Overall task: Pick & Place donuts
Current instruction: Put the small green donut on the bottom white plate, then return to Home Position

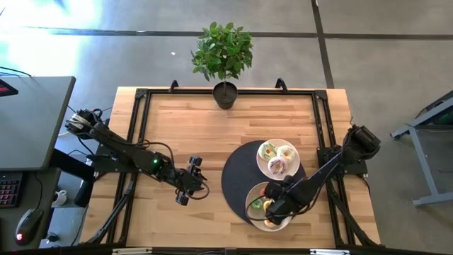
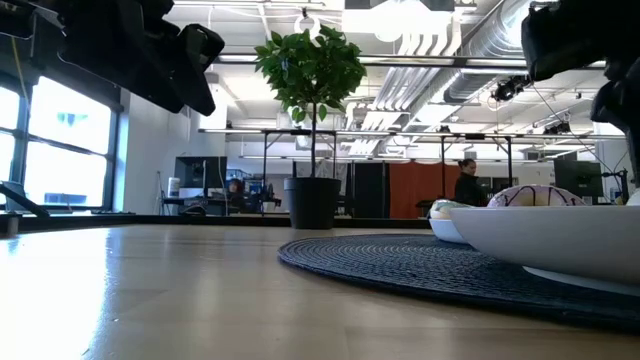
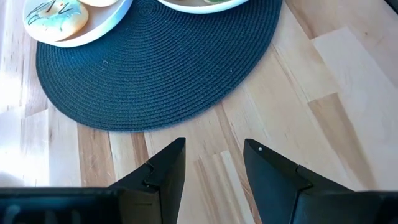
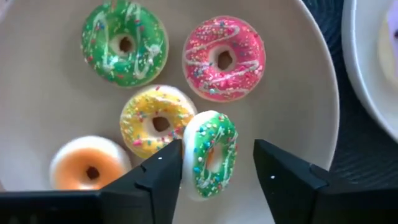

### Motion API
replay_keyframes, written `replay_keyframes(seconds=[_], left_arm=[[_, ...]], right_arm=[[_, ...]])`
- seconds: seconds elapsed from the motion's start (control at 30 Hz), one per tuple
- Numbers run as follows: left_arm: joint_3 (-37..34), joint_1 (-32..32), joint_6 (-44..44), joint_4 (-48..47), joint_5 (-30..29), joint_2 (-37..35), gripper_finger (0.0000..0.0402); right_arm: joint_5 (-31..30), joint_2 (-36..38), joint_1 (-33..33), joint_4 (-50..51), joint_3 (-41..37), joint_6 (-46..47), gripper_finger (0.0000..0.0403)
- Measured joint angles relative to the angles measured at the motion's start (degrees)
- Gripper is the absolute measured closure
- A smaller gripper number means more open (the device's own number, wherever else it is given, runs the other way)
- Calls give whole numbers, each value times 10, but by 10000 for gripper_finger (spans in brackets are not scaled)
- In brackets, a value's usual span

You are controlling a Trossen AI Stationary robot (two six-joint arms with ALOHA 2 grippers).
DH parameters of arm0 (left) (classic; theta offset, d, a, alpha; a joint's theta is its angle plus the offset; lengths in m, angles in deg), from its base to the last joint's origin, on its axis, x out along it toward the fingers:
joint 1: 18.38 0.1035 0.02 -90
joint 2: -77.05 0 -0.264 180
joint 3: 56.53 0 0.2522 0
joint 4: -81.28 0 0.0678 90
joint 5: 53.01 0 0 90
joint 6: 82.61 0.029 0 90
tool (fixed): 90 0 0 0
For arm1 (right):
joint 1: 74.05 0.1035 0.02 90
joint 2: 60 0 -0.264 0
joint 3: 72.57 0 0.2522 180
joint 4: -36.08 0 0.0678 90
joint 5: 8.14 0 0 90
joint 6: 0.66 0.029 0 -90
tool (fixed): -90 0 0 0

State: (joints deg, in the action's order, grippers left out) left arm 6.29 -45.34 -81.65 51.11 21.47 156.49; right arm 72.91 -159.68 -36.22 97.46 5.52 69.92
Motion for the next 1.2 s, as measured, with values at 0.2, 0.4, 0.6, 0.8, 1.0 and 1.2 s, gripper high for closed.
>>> replay_keyframes(seconds=[0.2,0.4,0.6,0.8,1.0,1.2], left_arm=[[0,0,-14,0,0,0,244],[0,0,-41,1,0,0,244],[0,0,-95,-5,-21,-2,244],[12,0,-234,-121,-33,-55,244],[18,0,-390,-298,-122,-158,244],[19,0,-450,-432,-182,-299,244]], right_arm=[[51,0,-8,-36,0,-83,192],[120,17,-51,-63,1,-141,194],[119,48,-105,-62,1,-257,192],[21,96,-167,-74,1,-411,192],[8,166,-213,-84,1,-524,192],[-112,268,-220,-69,1,-612,194]])
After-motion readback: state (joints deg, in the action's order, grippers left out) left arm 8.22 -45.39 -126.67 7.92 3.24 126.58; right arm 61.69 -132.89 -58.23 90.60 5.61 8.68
